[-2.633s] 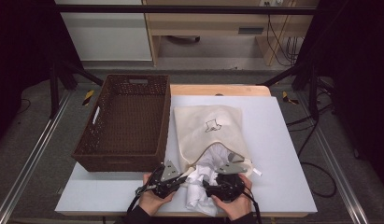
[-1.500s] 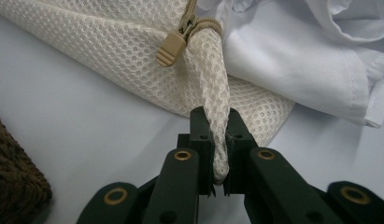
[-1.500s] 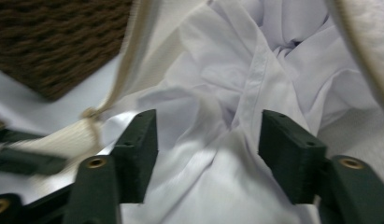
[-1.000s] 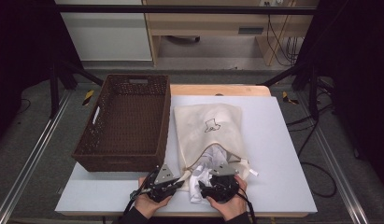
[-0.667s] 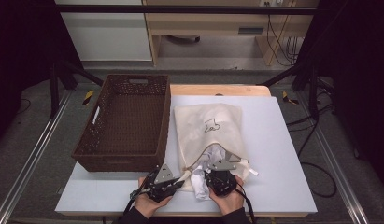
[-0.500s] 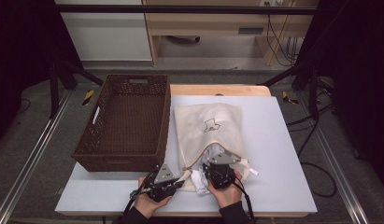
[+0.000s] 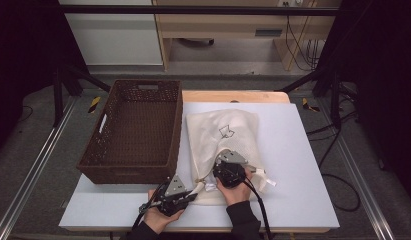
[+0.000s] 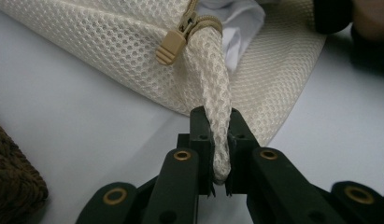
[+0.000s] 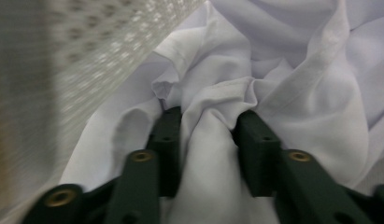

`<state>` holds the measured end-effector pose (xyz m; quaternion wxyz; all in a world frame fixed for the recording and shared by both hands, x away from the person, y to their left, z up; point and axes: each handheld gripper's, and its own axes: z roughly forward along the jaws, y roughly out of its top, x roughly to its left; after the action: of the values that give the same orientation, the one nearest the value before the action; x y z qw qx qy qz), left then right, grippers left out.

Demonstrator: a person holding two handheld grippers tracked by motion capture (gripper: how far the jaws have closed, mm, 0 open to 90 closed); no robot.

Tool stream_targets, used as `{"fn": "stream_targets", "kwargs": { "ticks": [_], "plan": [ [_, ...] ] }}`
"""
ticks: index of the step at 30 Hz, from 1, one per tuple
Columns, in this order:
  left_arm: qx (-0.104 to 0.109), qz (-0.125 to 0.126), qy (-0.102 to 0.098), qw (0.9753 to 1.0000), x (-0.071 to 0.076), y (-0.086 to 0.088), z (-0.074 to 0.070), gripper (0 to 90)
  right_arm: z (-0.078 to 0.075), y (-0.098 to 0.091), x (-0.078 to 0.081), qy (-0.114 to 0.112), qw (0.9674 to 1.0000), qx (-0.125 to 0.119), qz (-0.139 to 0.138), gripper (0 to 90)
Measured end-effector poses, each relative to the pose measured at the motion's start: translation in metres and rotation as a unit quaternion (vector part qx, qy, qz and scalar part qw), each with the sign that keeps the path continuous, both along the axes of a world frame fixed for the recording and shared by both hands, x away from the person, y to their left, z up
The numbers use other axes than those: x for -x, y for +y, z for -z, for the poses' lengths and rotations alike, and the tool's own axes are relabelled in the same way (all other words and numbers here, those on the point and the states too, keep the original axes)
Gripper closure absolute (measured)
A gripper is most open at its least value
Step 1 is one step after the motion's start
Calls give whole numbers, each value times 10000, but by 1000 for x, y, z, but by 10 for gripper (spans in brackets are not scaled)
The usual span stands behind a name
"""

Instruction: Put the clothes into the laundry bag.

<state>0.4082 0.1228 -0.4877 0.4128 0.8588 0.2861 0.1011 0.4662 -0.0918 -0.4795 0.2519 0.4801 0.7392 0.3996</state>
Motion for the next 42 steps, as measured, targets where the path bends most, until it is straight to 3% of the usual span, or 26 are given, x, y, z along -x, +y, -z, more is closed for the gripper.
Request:
{"fn": "stream_targets", "kwargs": {
  "ticks": [1,7,14,16,20,21,23,25,26,27,28,29,32,36,41,42],
  "plan": [
    [5,-2,7,10000,0,0,0,837,-5,-3,9,-53,9998,-155,-136,485],
    [6,-3,4,10000,0,0,0,837,-14,-12,32,-139,9993,-150,-315,314],
    [15,-9,14,10000,0,0,0,837,-23,-23,50,-6,9984,-202,-528,217],
    [14,-10,11,10000,0,0,0,837,-17,-27,57,199,9983,-151,-526,210],
    [26,-9,32,10000,-1,0,0,838,-6,-26,59,434,9974,-125,-553,257],
    [12,-13,19,10000,0,0,0,839,-2,-19,54,586,9965,-31,-602,314],
    [32,-12,56,10000,-1,0,0,841,1,-9,48,642,9960,160,-598,402],
    [45,-17,74,10000,-1,1,0,843,2,-2,43,546,9960,441,-553,475],
    [45,-17,74,10000,-1,1,0,843,2,-2,43,546,9960,441,-553,475],
    [38,-16,67,10000,-1,1,0,843,0,7,37,560,9959,633,-310,596],
    [44,-19,58,10000,-1,0,0,843,0,7,37,560,9959,633,-310,596],
    [44,-19,58,10000,-1,0,0,843,-1,11,30,483,9962,681,-232,697],
    [23,-21,46,10000,-1,0,0,844,-1,13,21,422,9977,522,-128,762],
    [17,-24,39,10000,-1,0,0,845,0,14,7,316,9992,229,-74,772],
    [16,-32,36,10000,-1,0,0,846,4,19,-9,67,9998,172,59,769],
    [17,-33,39,10000,-1,0,0,845,7,20,-12,109,9997,211,89,761]
  ]
}}
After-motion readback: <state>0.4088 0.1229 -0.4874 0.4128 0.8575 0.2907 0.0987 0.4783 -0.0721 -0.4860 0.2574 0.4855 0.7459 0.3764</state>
